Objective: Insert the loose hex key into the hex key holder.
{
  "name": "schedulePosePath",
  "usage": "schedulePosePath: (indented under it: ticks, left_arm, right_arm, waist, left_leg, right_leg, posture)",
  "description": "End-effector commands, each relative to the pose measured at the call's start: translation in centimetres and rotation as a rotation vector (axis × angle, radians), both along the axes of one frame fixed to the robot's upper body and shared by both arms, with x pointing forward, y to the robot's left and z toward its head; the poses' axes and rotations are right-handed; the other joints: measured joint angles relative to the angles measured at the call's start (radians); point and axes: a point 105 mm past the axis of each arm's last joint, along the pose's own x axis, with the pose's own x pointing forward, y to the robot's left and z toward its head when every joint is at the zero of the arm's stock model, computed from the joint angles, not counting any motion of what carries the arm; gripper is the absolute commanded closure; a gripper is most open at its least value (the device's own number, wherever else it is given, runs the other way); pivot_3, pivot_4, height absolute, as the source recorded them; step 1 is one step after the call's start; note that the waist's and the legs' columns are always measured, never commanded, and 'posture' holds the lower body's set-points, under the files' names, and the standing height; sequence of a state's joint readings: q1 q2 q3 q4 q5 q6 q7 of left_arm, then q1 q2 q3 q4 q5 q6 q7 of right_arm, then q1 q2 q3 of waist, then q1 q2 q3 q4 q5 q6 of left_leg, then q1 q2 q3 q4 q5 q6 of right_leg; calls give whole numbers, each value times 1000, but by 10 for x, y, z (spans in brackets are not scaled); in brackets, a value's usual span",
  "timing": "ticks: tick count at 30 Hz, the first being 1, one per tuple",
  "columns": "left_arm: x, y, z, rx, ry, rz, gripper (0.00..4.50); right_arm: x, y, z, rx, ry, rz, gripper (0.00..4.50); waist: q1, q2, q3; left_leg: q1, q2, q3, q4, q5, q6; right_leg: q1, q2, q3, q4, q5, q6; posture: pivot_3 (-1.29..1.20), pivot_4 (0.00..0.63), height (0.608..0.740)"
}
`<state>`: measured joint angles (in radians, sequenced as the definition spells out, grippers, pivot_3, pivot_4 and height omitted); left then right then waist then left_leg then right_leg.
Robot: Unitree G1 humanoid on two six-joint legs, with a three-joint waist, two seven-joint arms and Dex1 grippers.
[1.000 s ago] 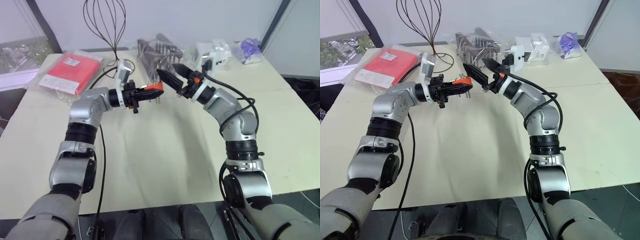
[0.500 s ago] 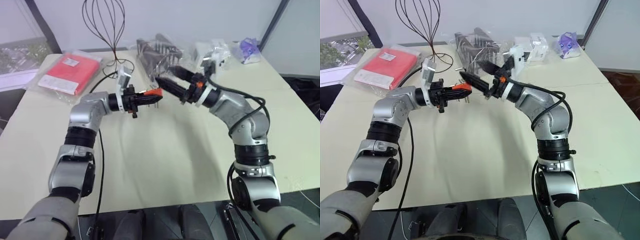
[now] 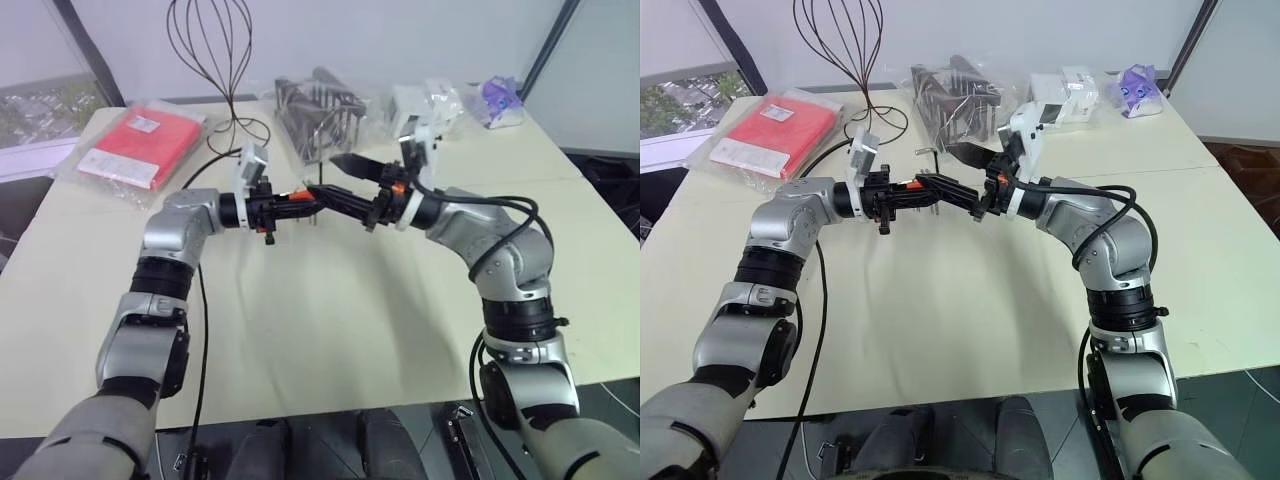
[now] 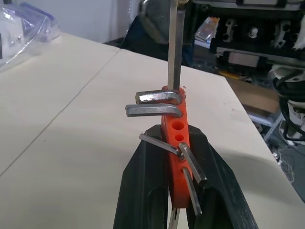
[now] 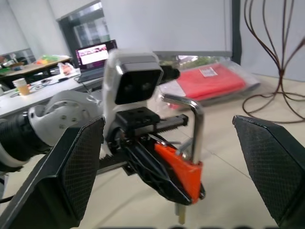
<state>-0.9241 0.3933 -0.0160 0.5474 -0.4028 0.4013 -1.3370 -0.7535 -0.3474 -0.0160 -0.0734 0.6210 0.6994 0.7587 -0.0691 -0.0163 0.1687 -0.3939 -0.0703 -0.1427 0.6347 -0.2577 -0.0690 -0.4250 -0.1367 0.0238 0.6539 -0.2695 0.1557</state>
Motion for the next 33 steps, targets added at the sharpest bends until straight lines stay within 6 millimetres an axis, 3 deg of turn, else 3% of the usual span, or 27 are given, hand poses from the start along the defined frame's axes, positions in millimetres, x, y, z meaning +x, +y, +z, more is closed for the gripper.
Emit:
schedulePosePath:
  ticks: [1,3,5,11,20,23,29,33]
  left_arm:
    - [-3,-1,12,-8,-65,-15,4500]
    - [-3,-1,12,-6,-65,-17,4500]
    - [-4,-1,12,-4,-66,-18,4500]
    - [-5,0,10,0,-65,-19,4500]
    - [-5,0,9,-2,-64,-15,4500]
    - [-4,0,10,-4,-64,-15,4500]
    - [-1,2,14,-8,-76,-2,4500]
    - [3,6,17,-5,-87,18,4500]
  right_arm:
    - [1,4,9,23,-44,-1,32]
    - [3,5,9,34,-39,-7,554]
    - [4,5,8,36,-38,-9,1357]
    - [5,7,7,36,-35,-7,4473]
    - [5,7,3,20,-24,-7,4473]
    - [2,7,3,24,-15,19,3526]
    - [9,1,3,3,-33,-35,439]
    - [15,-8,9,13,-50,-90,439]
  waist:
    - [0,0,0]
    - [0,0,0]
    - [0,0,0]
    - [0,0,0]
    - [0,0,0]
    - [0,0,0]
    - [0,0,0]
    - [0,0,0]
  left_leg:
    - [0,0,0,0,0,0]
    - [0,0,0,0,0,0]
    - [0,0,0,0,0,0]
    - [0,0,0,0,0,0]
    - [0,0,0,0,0,0]
    - [0,0,0,0,0,0]
    - [0,0,0,0,0,0]
    - [0,0,0,0,0,0]
  right_leg:
    - [0,0,0,0,0,0]
    - [0,0,0,0,0,0]
    - [0,0,0,0,0,0]
    - [0,0,0,0,0,0]
    - [0,0,0,0,0,0]
    - [0,0,0,0,0,0]
    - [0,0,0,0,0,0]
    - [0,0,0,0,0,0]
  posture:
    - [0,150,740]
    - [0,150,740]
    - [0,150,740]
    - [0,150,740]
    - [0,150,740]
    - [0,150,740]
    - [0,150,740]
    - [0,150,740]
